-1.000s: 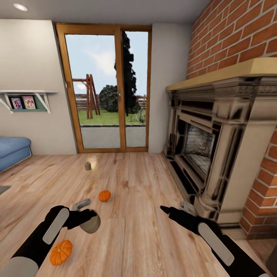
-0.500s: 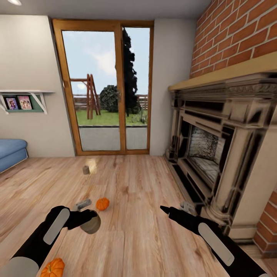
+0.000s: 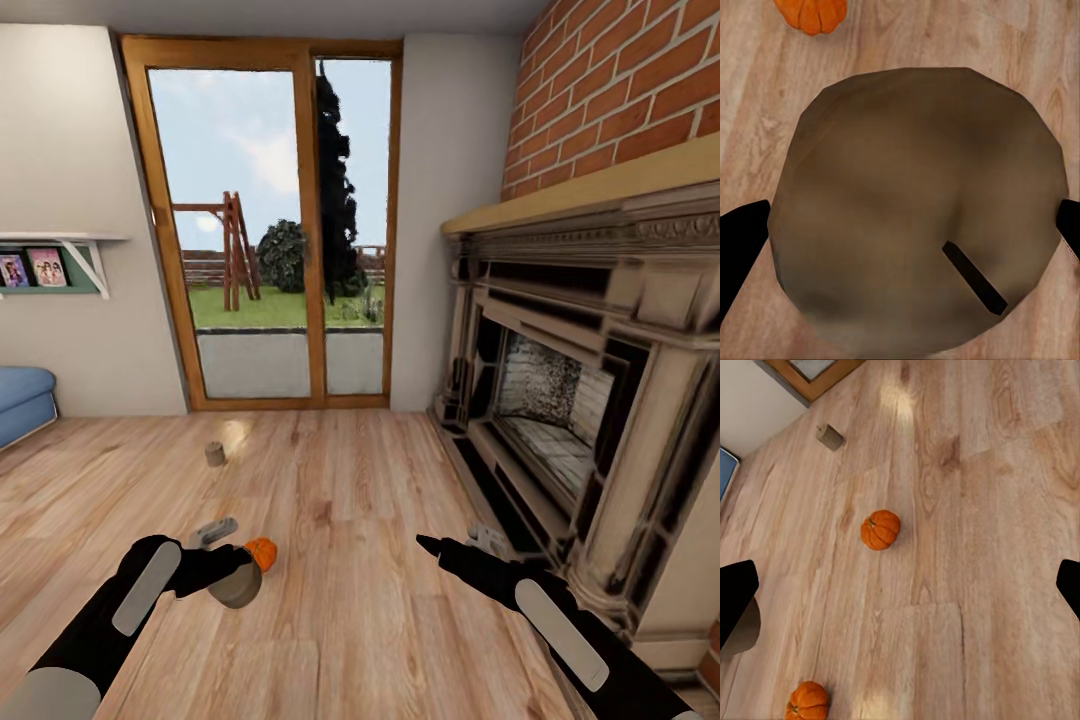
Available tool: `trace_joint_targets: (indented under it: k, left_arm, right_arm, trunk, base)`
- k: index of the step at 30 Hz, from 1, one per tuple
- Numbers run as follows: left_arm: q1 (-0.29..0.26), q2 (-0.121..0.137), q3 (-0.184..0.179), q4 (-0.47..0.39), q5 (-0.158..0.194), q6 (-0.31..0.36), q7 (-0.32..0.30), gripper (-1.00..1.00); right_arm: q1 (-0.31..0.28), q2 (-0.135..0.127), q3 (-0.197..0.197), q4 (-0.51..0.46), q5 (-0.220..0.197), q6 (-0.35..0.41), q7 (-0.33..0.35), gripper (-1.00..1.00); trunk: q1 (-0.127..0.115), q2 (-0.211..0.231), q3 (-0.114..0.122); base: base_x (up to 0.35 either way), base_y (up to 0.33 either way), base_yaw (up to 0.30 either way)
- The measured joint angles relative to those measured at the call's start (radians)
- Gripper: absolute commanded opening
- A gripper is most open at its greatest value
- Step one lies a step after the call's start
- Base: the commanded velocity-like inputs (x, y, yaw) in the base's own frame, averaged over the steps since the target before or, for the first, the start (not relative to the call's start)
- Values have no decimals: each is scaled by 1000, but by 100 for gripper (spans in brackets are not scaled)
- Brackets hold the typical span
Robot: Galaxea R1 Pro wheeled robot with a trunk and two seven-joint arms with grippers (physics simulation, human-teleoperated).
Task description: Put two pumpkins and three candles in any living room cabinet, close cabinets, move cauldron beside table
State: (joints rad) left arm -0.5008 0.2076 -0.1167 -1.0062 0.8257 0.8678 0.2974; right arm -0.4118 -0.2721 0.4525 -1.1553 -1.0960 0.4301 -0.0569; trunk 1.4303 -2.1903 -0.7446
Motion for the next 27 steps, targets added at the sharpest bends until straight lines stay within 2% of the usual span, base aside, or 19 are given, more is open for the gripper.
trace_joint_targets:
  k: [27]
  left_arm:
    - [0,0,1,0,0,0,0,-100]
  right_arm:
    - [0,0,1,0,0,0,0,100]
  trunk:
    - [0,0,0]
  base:
    - [333,0,-24]
